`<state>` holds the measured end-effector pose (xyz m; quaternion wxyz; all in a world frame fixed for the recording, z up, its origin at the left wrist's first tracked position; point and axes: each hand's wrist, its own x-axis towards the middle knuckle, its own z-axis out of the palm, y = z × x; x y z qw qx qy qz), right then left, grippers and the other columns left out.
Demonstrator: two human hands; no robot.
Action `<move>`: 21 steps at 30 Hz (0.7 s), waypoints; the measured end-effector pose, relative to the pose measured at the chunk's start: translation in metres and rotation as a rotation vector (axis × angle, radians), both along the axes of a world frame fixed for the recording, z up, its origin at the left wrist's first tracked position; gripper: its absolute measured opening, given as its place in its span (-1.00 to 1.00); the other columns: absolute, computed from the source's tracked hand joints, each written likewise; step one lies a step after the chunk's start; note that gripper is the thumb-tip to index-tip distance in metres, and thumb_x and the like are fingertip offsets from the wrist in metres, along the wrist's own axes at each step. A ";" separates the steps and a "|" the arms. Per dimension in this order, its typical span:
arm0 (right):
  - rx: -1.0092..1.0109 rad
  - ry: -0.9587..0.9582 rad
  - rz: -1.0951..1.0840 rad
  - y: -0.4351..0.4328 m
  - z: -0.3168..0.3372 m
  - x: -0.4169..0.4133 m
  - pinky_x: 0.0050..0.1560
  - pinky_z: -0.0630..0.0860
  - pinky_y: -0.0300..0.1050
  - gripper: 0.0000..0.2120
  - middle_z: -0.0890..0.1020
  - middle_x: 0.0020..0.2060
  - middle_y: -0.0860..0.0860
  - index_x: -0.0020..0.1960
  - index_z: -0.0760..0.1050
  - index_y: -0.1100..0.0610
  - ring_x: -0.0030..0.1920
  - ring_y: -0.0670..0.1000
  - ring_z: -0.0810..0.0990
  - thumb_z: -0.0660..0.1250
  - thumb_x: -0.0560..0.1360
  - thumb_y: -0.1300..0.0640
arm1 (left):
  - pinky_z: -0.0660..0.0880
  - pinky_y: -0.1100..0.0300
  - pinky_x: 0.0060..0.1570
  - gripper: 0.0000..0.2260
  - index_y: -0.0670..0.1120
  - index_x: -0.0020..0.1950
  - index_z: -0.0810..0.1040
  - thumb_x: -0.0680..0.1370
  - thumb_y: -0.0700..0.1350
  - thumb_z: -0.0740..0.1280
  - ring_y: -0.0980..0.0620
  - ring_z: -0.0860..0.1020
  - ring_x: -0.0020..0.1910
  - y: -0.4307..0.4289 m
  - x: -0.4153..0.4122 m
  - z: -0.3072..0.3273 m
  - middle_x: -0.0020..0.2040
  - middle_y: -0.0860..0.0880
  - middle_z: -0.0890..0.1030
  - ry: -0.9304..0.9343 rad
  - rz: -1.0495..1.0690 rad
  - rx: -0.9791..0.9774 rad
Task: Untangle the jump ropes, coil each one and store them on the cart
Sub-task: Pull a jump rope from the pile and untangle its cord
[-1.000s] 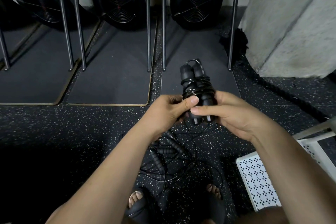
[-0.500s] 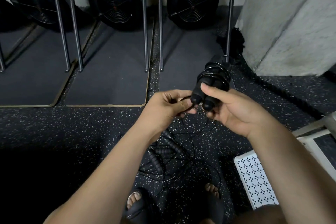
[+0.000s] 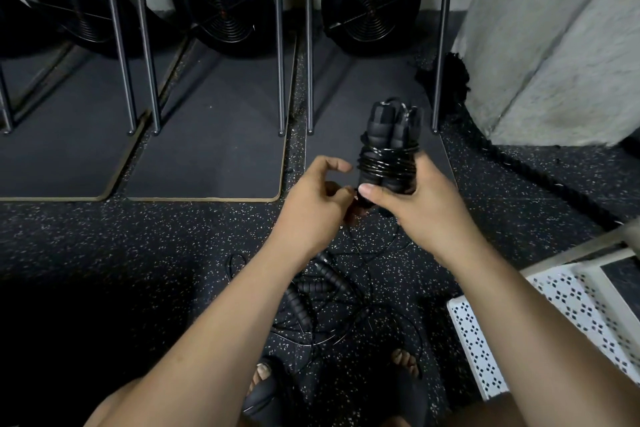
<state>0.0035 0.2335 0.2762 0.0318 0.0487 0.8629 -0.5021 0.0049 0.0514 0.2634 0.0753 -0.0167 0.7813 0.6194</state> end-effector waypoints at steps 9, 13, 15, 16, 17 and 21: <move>0.113 0.066 0.079 -0.012 0.007 0.006 0.08 0.53 -0.11 -0.47 0.71 0.14 -0.16 0.41 0.40 -0.22 0.13 -0.07 0.67 0.56 0.54 -0.07 | 0.56 0.06 -0.22 -0.76 -0.05 0.26 0.45 0.67 -0.34 0.26 -0.08 0.64 -0.29 -0.005 -0.003 0.000 -0.21 -0.14 0.71 -0.002 0.025 0.108; -0.014 -0.118 0.169 -0.012 0.003 0.007 0.06 0.64 0.08 -0.52 0.73 0.05 -0.23 0.31 0.45 -0.27 0.06 -0.09 0.70 0.60 0.50 -0.05 | 0.60 -0.27 -0.15 -0.68 0.16 0.19 0.42 0.66 -0.28 0.30 -0.07 0.55 -0.31 -0.014 -0.008 -0.004 -0.13 -0.26 0.68 0.079 0.051 -0.089; -0.141 -0.174 0.186 -0.011 0.004 0.007 -0.15 0.61 0.01 -0.56 0.75 0.00 -0.17 0.26 0.50 -0.21 -0.06 -0.06 0.71 0.60 0.50 0.04 | 0.59 -0.25 -0.15 -0.69 0.19 0.21 0.40 0.68 -0.23 0.31 -0.12 0.52 -0.31 -0.018 -0.011 -0.003 -0.13 -0.26 0.67 0.123 0.055 -0.147; -0.205 -0.206 0.197 -0.010 0.005 0.006 -0.22 0.58 -0.03 -0.56 0.76 -0.01 -0.13 0.27 0.51 -0.17 -0.12 -0.05 0.70 0.60 0.51 0.09 | 0.58 -0.21 -0.14 -0.71 0.18 0.22 0.39 0.70 -0.21 0.33 -0.16 0.52 -0.30 -0.019 -0.011 -0.003 -0.14 -0.24 0.67 0.149 0.056 -0.170; -0.257 -0.239 0.217 -0.009 0.007 0.006 -0.25 0.55 -0.07 -0.55 0.77 -0.01 -0.10 0.30 0.52 -0.13 -0.14 -0.06 0.69 0.60 0.51 0.13 | 0.57 -0.14 -0.17 -0.73 0.17 0.23 0.39 0.70 -0.19 0.34 -0.16 0.51 -0.30 -0.021 -0.011 -0.002 -0.18 -0.20 0.66 0.178 0.057 -0.195; -0.383 -0.339 0.298 -0.007 0.011 0.006 -0.31 0.46 -0.13 -0.51 0.76 0.04 -0.02 0.38 0.51 -0.04 -0.16 -0.12 0.66 0.57 0.53 0.23 | 0.42 0.06 -0.28 -0.70 0.09 0.25 0.42 0.66 -0.29 0.32 0.06 0.40 -0.41 -0.020 -0.007 0.000 -0.31 -0.04 0.60 0.288 0.059 -0.285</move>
